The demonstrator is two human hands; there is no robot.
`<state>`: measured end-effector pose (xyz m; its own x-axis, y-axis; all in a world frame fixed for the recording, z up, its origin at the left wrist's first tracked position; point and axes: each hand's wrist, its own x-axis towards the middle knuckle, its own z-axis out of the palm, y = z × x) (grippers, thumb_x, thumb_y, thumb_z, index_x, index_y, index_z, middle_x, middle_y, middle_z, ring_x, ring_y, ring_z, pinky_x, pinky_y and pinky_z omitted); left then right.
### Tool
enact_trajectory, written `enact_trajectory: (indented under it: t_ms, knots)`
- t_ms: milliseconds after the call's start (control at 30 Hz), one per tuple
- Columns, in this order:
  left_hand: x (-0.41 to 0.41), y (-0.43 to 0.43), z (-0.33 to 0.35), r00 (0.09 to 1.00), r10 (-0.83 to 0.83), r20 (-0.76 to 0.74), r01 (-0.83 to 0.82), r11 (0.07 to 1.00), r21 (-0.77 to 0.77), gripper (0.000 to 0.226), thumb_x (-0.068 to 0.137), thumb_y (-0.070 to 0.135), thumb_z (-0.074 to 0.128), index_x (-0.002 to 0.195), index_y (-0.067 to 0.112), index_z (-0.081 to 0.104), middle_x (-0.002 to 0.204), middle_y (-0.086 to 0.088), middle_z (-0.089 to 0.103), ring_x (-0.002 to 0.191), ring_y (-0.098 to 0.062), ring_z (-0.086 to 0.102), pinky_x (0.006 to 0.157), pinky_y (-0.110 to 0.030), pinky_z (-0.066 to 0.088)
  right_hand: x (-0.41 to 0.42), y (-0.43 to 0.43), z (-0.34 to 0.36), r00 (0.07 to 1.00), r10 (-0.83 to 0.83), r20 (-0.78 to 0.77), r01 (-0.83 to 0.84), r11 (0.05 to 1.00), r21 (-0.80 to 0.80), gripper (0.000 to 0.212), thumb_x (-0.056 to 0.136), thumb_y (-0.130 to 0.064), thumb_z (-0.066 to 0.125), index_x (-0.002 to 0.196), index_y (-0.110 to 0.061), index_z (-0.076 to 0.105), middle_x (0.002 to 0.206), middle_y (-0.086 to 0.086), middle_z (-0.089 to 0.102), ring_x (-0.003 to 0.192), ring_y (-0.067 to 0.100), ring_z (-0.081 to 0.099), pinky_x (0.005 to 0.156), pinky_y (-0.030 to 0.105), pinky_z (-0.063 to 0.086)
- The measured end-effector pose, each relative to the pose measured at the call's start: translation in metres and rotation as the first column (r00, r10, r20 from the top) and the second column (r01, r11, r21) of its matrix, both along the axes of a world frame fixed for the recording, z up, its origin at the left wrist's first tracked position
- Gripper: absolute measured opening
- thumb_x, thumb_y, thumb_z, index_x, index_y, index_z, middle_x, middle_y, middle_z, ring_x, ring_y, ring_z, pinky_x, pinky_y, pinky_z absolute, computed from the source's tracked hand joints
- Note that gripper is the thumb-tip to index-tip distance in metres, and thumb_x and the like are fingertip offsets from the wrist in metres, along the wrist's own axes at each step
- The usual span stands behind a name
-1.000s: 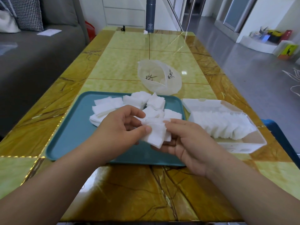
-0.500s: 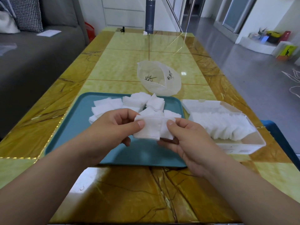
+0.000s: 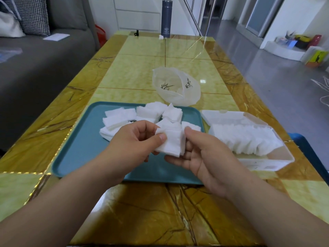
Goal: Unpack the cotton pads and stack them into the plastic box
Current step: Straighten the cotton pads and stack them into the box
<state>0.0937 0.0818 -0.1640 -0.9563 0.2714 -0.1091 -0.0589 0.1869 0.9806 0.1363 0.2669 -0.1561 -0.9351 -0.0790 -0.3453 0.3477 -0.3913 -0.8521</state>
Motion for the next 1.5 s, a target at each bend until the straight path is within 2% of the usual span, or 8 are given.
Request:
enact_trajectory:
  t_ms: [133, 233, 433, 533, 800, 1100, 1367, 1500]
  knots:
    - [-0.003, 0.001, -0.003, 0.998, 0.012, -0.065, -0.017, 0.997, -0.078, 0.012, 0.089, 0.022, 0.080, 0.098, 0.020, 0.073, 0.085, -0.006, 0.071, 0.068, -0.011, 0.061, 0.062, -0.029, 0.051, 0.003, 0.003, -0.004, 0.989, 0.063, -0.132, -0.029, 0.968, 0.250, 0.026, 0.091, -0.017, 0.074, 0.116, -0.011, 0.074, 0.109, 0.011, 0.080, 0.108, 0.027, 0.075, 0.097, 0.044, 0.060]
    - [-0.004, -0.005, -0.004, 0.990, -0.095, -0.107, 0.069, 0.971, -0.228, 0.036, 0.078, 0.020, 0.089, 0.108, 0.030, 0.072, 0.078, 0.005, 0.064, 0.062, -0.006, 0.055, 0.059, -0.017, 0.046, 0.005, 0.003, -0.011, 0.978, 0.095, -0.186, 0.008, 0.873, 0.487, 0.026, 0.093, 0.002, 0.069, 0.109, -0.018, 0.075, 0.101, 0.003, 0.081, 0.102, 0.019, 0.076, 0.095, 0.039, 0.061]
    - [-0.005, -0.006, -0.009, 0.951, -0.197, -0.237, 0.078, 0.898, -0.434, 0.008, 0.083, 0.022, 0.082, 0.084, 0.027, 0.077, 0.057, 0.012, 0.057, 0.050, 0.000, 0.047, 0.050, -0.013, 0.037, 0.002, 0.004, -0.016, 0.957, 0.162, -0.241, 0.106, 0.579, 0.809, 0.023, 0.090, -0.016, 0.075, 0.107, -0.032, 0.076, 0.096, -0.016, 0.077, 0.094, -0.001, 0.070, 0.088, 0.020, 0.055]
    - [-0.005, -0.004, -0.012, 0.956, -0.192, -0.220, 0.046, 0.844, -0.534, 0.009, 0.082, 0.029, 0.082, 0.082, 0.030, 0.074, 0.057, 0.013, 0.061, 0.050, 0.000, 0.051, 0.050, -0.013, 0.037, -0.002, 0.005, -0.022, 0.972, 0.062, -0.227, 0.156, 0.554, 0.818, 0.033, 0.086, -0.014, 0.079, 0.117, -0.024, 0.075, 0.101, -0.013, 0.076, 0.097, 0.000, 0.071, 0.095, 0.023, 0.056]
    - [-0.007, -0.004, -0.014, 0.968, -0.205, -0.148, 0.088, 0.824, -0.560, 0.017, 0.079, 0.035, 0.084, 0.087, 0.030, 0.071, 0.056, 0.011, 0.064, 0.047, 0.002, 0.052, 0.051, -0.020, 0.038, 0.000, 0.002, -0.024, 0.986, 0.038, -0.164, 0.105, 0.617, 0.780, 0.043, 0.090, -0.012, 0.077, 0.131, -0.023, 0.070, 0.115, -0.013, 0.075, 0.104, -0.008, 0.068, 0.085, 0.001, 0.047]
    - [-0.011, -0.007, -0.013, 0.959, -0.230, -0.165, 0.096, 0.812, -0.575, 0.011, 0.082, 0.037, 0.081, 0.083, 0.031, 0.072, 0.051, 0.015, 0.057, 0.048, 0.000, 0.050, 0.046, -0.016, 0.034, -0.001, -0.001, -0.026, 0.978, 0.001, -0.207, 0.153, 0.666, 0.730, 0.052, 0.088, -0.006, 0.078, 0.137, -0.018, 0.065, 0.125, -0.007, 0.072, 0.113, -0.001, 0.068, 0.102, 0.018, 0.052]
    - [-0.008, -0.003, -0.016, 0.955, -0.231, -0.187, 0.078, 0.802, -0.593, 0.015, 0.080, 0.042, 0.080, 0.085, 0.032, 0.070, 0.052, 0.016, 0.058, 0.049, 0.001, 0.051, 0.047, -0.017, 0.032, 0.002, -0.006, -0.027, 0.985, 0.033, -0.167, 0.101, 0.677, 0.729, 0.047, 0.091, -0.005, 0.074, 0.136, -0.015, 0.067, 0.123, -0.003, 0.075, 0.106, -0.007, 0.067, 0.086, -0.001, 0.047]
    - [-0.011, -0.003, -0.016, 0.950, -0.228, -0.214, 0.050, 0.787, -0.614, 0.016, 0.081, 0.041, 0.079, 0.078, 0.028, 0.070, 0.056, 0.009, 0.058, 0.053, -0.001, 0.051, 0.052, -0.022, 0.034, -0.001, -0.006, -0.027, 0.986, 0.016, -0.166, 0.114, 0.666, 0.737, 0.046, 0.088, -0.008, 0.077, 0.132, -0.020, 0.069, 0.113, -0.005, 0.077, 0.103, -0.001, 0.071, 0.097, 0.019, 0.056]
